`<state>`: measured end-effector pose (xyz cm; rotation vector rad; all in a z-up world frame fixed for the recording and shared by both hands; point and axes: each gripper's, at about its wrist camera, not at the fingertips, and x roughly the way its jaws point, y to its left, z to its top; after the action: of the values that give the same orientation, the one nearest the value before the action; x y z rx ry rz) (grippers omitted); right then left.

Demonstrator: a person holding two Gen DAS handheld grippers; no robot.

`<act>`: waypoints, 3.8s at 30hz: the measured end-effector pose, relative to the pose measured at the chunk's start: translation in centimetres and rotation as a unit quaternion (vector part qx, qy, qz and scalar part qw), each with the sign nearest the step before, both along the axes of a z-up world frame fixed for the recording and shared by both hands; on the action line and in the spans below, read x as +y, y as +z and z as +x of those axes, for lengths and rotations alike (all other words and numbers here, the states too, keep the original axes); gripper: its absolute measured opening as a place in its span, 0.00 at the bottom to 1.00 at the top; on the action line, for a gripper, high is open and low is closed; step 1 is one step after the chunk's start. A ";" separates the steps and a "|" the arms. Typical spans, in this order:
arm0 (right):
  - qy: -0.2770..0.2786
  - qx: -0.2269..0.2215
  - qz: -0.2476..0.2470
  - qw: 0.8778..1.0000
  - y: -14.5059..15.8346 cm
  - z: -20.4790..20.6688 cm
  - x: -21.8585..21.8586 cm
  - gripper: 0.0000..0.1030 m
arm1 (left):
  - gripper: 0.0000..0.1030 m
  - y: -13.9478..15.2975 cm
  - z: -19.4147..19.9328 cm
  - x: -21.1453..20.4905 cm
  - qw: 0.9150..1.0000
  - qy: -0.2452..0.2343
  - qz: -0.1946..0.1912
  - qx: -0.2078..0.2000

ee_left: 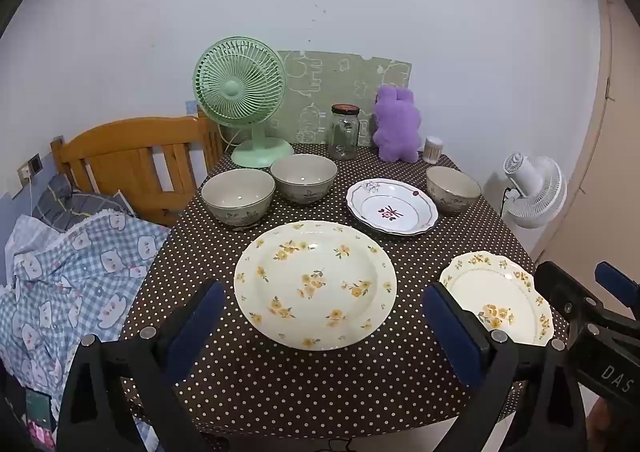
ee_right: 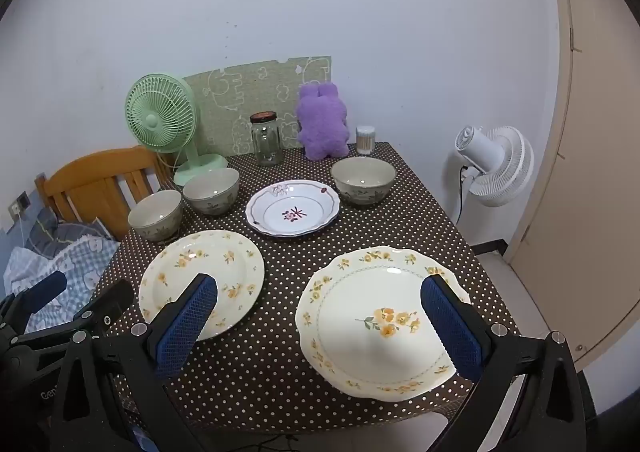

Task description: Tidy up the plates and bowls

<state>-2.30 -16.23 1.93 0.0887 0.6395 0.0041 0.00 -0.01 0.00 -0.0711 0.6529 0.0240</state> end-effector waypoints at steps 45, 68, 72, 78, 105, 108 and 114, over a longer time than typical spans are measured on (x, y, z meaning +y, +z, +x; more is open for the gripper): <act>-0.032 0.009 -0.011 0.999 -0.1 -0.9 1.4 1.00 | 0.96 -0.3 0.2 0.8 0.999 -0.020 0.016 -0.019; -0.080 0.041 -0.005 0.996 -2.0 1.1 -0.7 0.95 | 0.92 -2.0 3.8 -2.0 0.996 -0.079 0.019 0.026; -0.066 0.046 -0.002 0.997 -2.6 2.8 -3.4 0.95 | 0.91 -2.3 5.5 -4.6 0.997 -0.073 0.012 0.036; -0.037 0.062 0.001 0.997 -3.6 6.2 -7.5 0.95 | 0.88 -3.5 7.9 -8.1 0.997 -0.054 -0.005 0.059; 0.031 0.198 0.008 0.980 -15.5 13.3 -14.1 0.77 | 0.82 -13.9 11.7 -15.6 0.980 0.017 -0.019 0.195; 0.035 0.210 0.008 0.977 -16.2 13.6 -14.2 0.75 | 0.81 -14.5 11.6 -15.6 0.978 0.023 -0.024 0.207; 0.036 0.227 0.008 0.973 -16.7 14.0 -14.3 0.73 | 0.75 -14.4 11.3 -16.3 0.978 0.019 -0.023 0.205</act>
<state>11.69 -30.49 -14.80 0.0827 1.1006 0.0597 11.34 -16.27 -14.40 -0.1256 1.0652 0.0603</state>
